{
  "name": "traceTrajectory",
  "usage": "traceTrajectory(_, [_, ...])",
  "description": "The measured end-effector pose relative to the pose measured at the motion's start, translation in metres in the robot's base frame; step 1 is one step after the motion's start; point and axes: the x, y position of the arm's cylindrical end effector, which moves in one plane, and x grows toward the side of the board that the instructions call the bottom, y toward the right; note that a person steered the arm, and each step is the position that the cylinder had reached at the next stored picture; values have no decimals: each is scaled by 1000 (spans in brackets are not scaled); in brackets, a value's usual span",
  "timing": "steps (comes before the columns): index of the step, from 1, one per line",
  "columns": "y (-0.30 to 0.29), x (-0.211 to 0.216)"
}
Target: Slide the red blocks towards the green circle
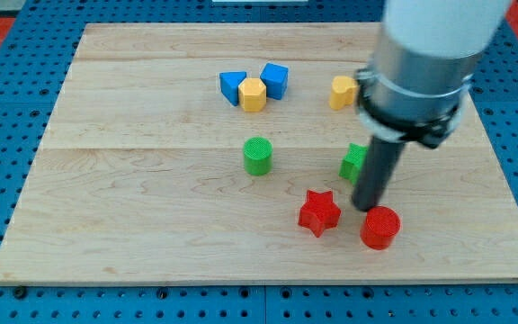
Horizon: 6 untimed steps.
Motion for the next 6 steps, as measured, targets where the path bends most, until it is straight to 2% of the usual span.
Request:
traceTrajectory(1, [8, -23])
traceTrajectory(2, [22, -23])
traceTrajectory(3, [106, 6])
traceTrajectory(4, [61, 51])
traceTrajectory(5, [-37, 38])
traceTrajectory(6, [-93, 21])
